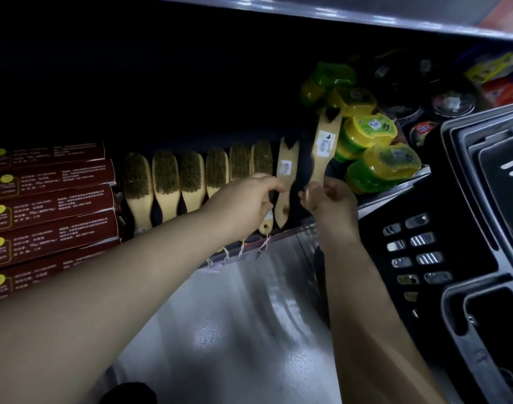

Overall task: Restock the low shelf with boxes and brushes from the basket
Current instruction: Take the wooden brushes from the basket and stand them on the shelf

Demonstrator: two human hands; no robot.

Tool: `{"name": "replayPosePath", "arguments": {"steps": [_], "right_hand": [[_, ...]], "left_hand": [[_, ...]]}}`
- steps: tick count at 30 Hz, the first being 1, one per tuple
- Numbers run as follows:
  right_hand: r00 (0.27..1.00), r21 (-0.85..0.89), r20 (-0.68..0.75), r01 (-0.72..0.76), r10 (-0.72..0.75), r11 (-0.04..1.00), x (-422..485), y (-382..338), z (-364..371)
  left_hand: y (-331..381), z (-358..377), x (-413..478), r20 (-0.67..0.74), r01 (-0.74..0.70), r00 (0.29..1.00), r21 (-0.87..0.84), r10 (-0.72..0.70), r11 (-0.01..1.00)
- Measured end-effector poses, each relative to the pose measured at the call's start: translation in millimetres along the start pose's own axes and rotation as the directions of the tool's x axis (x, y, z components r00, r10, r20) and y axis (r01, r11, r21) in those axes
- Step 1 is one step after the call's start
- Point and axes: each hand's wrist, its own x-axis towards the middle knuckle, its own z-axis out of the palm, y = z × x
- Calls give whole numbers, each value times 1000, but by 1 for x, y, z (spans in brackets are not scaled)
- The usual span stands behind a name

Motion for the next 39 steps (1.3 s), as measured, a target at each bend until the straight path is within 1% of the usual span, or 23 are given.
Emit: {"name": "replayPosePath", "arguments": {"steps": [2, 3, 5, 8, 11, 14, 17, 19, 21, 23, 24, 27, 29, 31, 36, 39], "right_hand": [[996, -137, -86, 5, -17, 991, 14, 11, -2], [995, -183, -95, 7, -25, 983, 18, 16, -2], [997, -256, -72, -2, -17, 967, 22, 25, 0], [1000, -410, -1, 18, -21, 912, 19, 32, 0], [997, -470, 68, 51, -21, 881, 16, 34, -1], [993, -544, 114, 83, -25, 835, 14, 33, -2], [993, -540, 119, 88, -27, 837, 12, 31, -1], [992, -566, 129, 83, -11, 820, 10, 28, -1], [992, -663, 125, 87, -5, 744, 8, 25, -2], [995, -742, 93, 88, -28, 665, 4, 22, -3], [996, -744, 79, 88, -43, 663, 0, 21, -2], [993, -670, 37, 106, -109, 734, -21, 14, 0], [991, -584, 14, 115, -132, 804, -42, 4, 3], [992, -466, 45, 126, -119, 876, -69, -11, 10], [981, -363, 126, 186, -150, 913, -130, -65, 11], [949, -297, 202, 295, -243, 908, -156, -116, -10]], "left_hand": [[-3, 6, 12, 69, -102, 993, 122, 94, 987], [-5, 9, 18, 95, -126, 989, 168, 111, 978], [-11, 15, 23, 135, -146, 984, 215, 118, 966], [-17, 24, 20, 186, -155, 976, 219, 114, 964], [-24, 32, 13, 220, -151, 971, 242, 98, 959], [-27, 35, 10, 228, -151, 969, 259, 91, 954], [-26, 34, 10, 227, -155, 969, 272, 93, 950], [-23, 34, 8, 221, -153, 971, 269, 94, 951], [-20, 34, 4, 206, -145, 974, 258, 93, 955], [-18, 31, -2, 174, -133, 980, 236, 92, 963], [-17, 28, -6, 153, -125, 984, 220, 92, 968], [-10, 17, -17, 99, -87, 992, 157, 72, 984], [1, 7, -27, 73, -57, 996, 116, 48, 992], [15, -8, -38, 44, -30, 999, 80, 26, 996], [59, -62, -67, -60, -12, 998, -3, 11, 1000], [95, -95, -81, -121, -55, 991, -32, 50, 998]]}}
